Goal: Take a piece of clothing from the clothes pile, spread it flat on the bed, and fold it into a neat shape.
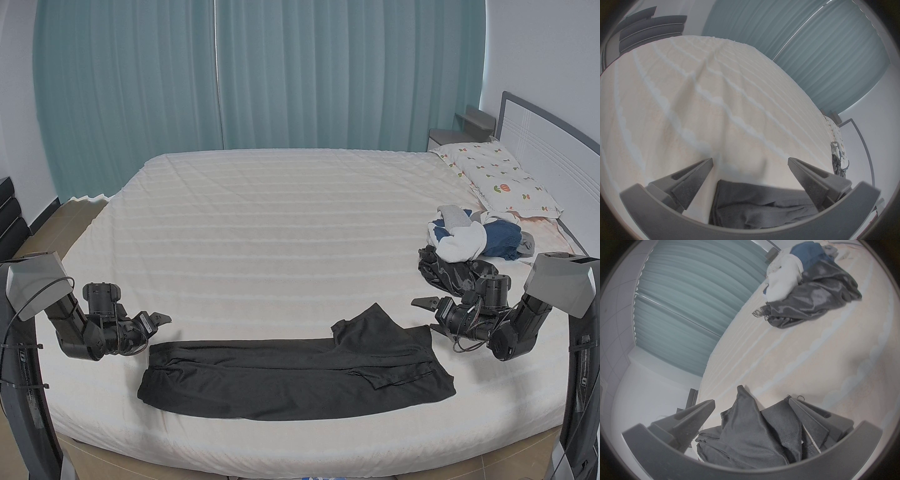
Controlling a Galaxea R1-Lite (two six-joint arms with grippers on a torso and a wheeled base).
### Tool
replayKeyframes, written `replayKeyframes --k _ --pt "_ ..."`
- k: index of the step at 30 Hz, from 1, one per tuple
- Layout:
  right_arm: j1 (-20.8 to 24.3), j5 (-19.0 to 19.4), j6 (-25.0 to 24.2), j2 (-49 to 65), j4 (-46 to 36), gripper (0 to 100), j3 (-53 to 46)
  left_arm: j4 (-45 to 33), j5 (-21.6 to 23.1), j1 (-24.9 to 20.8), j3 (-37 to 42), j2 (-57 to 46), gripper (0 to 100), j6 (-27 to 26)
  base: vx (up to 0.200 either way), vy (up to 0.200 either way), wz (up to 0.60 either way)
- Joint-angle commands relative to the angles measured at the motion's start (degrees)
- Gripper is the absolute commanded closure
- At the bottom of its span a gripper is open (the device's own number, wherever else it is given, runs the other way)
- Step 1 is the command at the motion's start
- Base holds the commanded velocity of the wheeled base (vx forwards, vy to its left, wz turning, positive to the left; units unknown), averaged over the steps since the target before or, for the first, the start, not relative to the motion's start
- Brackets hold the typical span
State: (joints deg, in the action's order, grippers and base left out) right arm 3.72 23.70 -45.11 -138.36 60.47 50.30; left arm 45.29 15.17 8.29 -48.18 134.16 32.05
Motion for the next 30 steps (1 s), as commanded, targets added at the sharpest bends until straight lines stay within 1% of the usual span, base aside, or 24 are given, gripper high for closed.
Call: replayKeyframes --k 1,7,14,18,22,24,26,30 --pt "0.0 0.5 -0.7 -3.3 -0.8 0 2.2 -1.3 0.0 -0.6 -3.5 0.1 0 0.5 0.000 0.000 0.00" --pt "0.2 0.1 -1.5 -3.6 0.2 0 1.5 -1.3 -0.1 -1.8 -3.8 0.2 0 0.5 0.000 0.000 0.00" --pt "0.3 -0.1 -1.4 -4.2 1.1 0 1.4 -1.3 0.5 -1.7 -3.7 0.9 0 -0.1 0.000 0.000 0.00" --pt "0.4 -0.1 -1.4 -4.3 1.1 0 1.4 -1.7 0.5 -1.2 -2.9 1.9 0 -3.0 0.000 0.000 0.00" --pt "0.4 -0.1 -1.4 -4.3 1.1 0 1.4 -1.5 0.4 -1.2 -1.5 1.8 0 -4.5 0.000 0.000 0.00" --pt "0.4 -0.1 -1.4 -4.3 1.1 0 1.4 -1.5 0.5 -1.2 0.4 1.5 0 -7.4 0.000 0.000 0.00" --pt "0.4 -0.1 -1.4 -4.3 1.1 0 1.4 -1.3 0.6 -1.2 1.1 1.6 0 -8.9 0.000 0.000 0.00" --pt "0.4 -0.1 -1.4 -4.3 1.1 0 1.4 -1.3 0.6 -1.3 1.0 1.7 0 -9.1 0.000 0.000 0.00"
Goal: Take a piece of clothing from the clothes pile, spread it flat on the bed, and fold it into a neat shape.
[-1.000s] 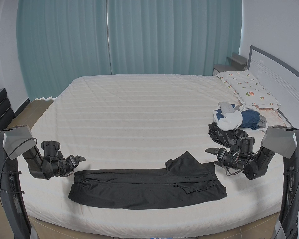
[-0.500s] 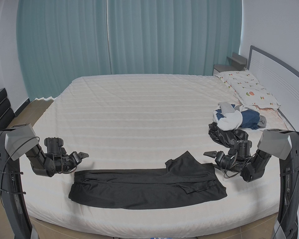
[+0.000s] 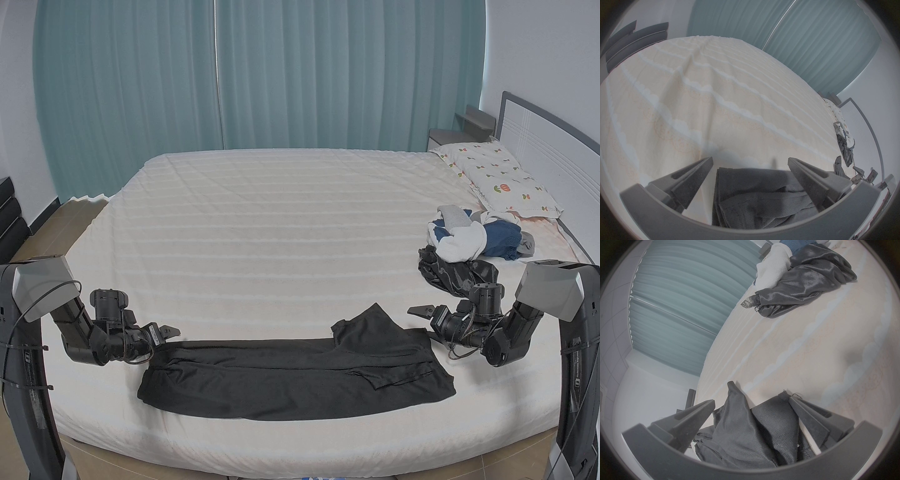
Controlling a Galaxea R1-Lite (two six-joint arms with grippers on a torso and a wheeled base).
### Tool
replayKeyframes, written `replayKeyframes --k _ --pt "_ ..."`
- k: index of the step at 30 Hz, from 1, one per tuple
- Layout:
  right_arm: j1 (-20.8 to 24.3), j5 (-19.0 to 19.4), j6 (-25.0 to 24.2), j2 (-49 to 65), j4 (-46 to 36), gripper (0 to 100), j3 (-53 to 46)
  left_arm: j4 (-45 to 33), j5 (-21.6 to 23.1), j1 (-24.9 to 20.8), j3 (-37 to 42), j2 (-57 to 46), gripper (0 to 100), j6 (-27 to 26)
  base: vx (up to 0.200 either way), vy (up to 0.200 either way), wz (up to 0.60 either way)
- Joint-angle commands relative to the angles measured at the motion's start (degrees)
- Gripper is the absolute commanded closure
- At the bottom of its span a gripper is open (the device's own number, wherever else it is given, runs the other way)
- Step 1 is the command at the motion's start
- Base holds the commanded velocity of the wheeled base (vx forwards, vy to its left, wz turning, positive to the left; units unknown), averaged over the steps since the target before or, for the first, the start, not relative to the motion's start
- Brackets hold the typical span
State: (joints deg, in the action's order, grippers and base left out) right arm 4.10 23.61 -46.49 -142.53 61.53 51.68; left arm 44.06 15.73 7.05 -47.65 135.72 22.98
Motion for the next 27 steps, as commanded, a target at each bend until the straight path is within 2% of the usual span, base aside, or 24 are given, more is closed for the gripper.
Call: replayKeyframes --k 1,2,3,14,19,27 --pt "0.0 0.0 0.0 -0.1 0.1 0 0.0 0.0 0.0 0.0 0.5 0.2 0 -0.1 0.000 0.000 0.00" --pt "0.0 -0.1 0.0 -0.1 0.0 0 0.0 0.0 0.0 0.0 0.5 0.2 0 -0.1 0.000 0.000 0.00" --pt "0.0 -0.1 0.1 -0.2 0.1 0 0.0 0.0 -0.1 0.0 0.5 0.2 100 -0.1 0.000 0.000 0.00" --pt "0.1 -0.6 0.1 -0.1 -0.4 0 0.5 1.9 -0.7 0.2 0.5 0.1 100 0.5 0.000 0.000 0.00" --pt "0.2 -3.0 0.5 -0.8 -0.4 0 1.1 3.1 -0.9 0.2 0.6 0.1 100 2.7 0.000 0.000 0.00" --pt "0.2 -3.1 1.3 -1.7 -0.6 0 1.8 3.1 -0.8 0.3 0.6 0.1 100 2.9 0.000 0.000 0.00"
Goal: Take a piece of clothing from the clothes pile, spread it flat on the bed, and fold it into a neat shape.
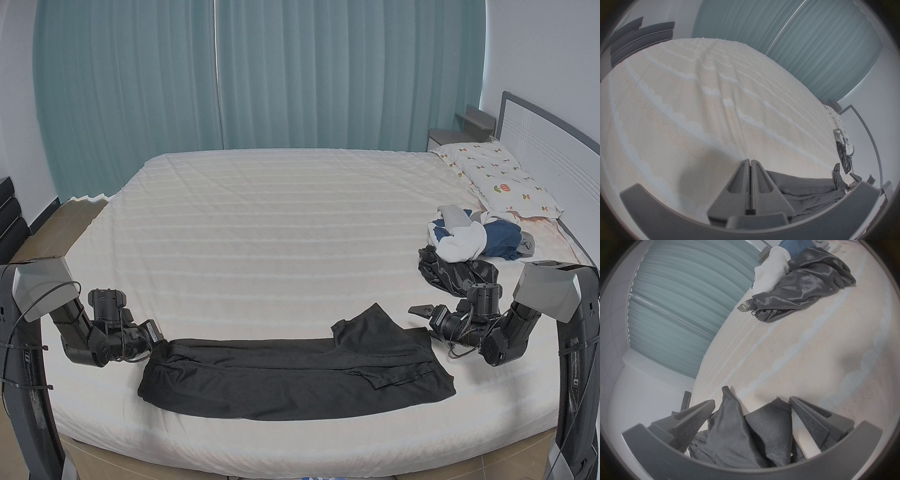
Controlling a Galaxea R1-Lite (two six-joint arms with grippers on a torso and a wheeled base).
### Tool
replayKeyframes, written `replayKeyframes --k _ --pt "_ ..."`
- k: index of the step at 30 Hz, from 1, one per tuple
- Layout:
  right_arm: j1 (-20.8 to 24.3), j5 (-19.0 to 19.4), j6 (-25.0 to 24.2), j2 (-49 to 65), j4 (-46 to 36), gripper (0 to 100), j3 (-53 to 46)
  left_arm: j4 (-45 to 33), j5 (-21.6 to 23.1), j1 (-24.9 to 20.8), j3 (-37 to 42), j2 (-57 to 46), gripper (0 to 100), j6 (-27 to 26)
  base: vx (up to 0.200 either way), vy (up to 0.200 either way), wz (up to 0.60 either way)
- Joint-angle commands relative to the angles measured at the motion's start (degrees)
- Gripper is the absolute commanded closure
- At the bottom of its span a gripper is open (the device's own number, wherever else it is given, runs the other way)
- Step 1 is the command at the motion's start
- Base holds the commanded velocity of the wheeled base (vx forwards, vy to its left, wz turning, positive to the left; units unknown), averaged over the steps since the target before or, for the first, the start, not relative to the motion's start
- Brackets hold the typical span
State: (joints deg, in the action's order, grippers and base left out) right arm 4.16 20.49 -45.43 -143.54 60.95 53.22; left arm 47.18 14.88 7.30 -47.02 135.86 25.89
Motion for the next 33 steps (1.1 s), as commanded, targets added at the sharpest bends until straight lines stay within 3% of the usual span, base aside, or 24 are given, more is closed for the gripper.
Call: replayKeyframes --k 1,5,6,18,26,33 --pt "0.2 0.0 0.9 -0.8 -0.1 0 0.2 0.0 0.0 0.2 0.0 -0.1 100 0.0 0.000 0.000 0.00" --pt "0.4 0.0 2.4 -1.6 -0.2 0 0.2 0.0 0.1 0.3 -0.1 0.0 100 0.1 0.000 0.000 0.00" --pt "0.6 -0.1 2.5 -1.6 -0.2 100 0.3 0.0 0.1 0.4 -0.1 0.0 100 0.1 0.000 0.000 0.00" --pt "-0.9 -2.2 1.6 -0.9 3.1 100 2.2 7.2 -0.2 1.0 0.0 0.4 100 5.5 0.000 0.000 0.00" --pt "-1.2 -4.0 -0.5 -0.9 10.3 100 2.3 7.6 -0.3 1.5 -0.2 0.3 100 5.7 0.000 0.000 0.00" --pt "-1.2 -4.7 -0.5 -1.7 11.9 100 2.6 7.7 -0.3 2.4 -0.6 -0.2 100 6.9 0.000 0.000 0.00"
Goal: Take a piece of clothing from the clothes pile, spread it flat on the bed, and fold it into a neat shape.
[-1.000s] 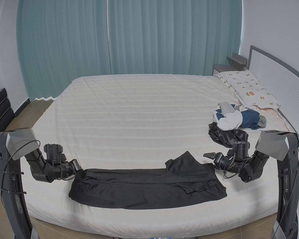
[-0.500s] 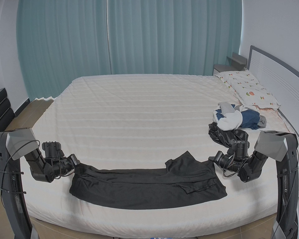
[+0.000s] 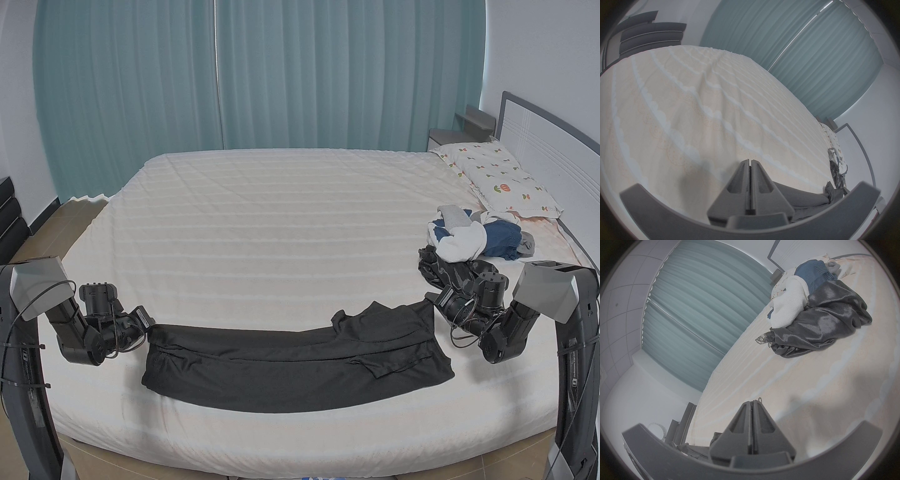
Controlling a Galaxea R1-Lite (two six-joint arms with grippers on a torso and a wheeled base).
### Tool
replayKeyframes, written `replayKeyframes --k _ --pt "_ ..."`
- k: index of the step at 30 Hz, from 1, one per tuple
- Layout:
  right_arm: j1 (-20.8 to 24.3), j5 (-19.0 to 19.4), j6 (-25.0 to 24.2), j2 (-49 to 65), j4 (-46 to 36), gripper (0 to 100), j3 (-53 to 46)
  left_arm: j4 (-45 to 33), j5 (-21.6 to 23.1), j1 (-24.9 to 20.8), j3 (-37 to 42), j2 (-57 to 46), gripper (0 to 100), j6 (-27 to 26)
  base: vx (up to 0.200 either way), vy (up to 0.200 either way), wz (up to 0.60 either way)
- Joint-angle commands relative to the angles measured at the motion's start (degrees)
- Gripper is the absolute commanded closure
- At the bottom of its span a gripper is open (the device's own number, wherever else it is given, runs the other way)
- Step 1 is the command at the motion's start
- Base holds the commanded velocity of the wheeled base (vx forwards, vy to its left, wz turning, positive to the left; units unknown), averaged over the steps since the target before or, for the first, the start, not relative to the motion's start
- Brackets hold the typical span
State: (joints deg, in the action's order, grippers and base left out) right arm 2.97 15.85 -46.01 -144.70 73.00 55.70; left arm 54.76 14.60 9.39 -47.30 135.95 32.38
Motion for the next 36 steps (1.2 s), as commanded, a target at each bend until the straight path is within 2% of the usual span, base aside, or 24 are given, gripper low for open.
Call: replayKeyframes --k 1,11,12,21,25,30,36 --pt "0.0 0.0 0.1 -0.9 -0.3 100 0.2 0.0 -0.1 0.3 -0.4 -0.1 100 0.5 0.000 0.000 0.00" --pt "-0.6 -1.2 0.4 -5.5 -0.8 100 2.7 5.9 -1.9 -0.1 -1.0 4.3 100 0.2 0.000 0.000 0.00" --pt "-0.6 -1.2 0.4 -5.5 -0.8 0 2.7 5.9 -1.9 -0.1 -1.0 4.3 0 0.2 0.000 0.000 0.00" --pt "-0.3 -2.3 0.0 0.1 0.2 0 -2.2 6.1 -1.9 -0.1 1.2 1.9 0 0.8 0.000 0.000 0.00" --pt "0.2 -3.8 0.0 5.7 -0.3 0 -8.4 6.0 -1.0 0.6 5.8 -5.2 0 1.9 0.000 0.000 0.00" --pt "1.9 -3.8 -0.5 7.9 1.1 0 -17.0 5.8 -1.0 -0.2 7.4 -5.6 0 1.9 -0.080 0.000 0.00" --pt "2.7 -3.9 -6.1 7.0 5.2 0 -22.7 5.9 -0.8 -0.9 12.3 -5.3 0 3.1 -0.200 0.000 0.00"
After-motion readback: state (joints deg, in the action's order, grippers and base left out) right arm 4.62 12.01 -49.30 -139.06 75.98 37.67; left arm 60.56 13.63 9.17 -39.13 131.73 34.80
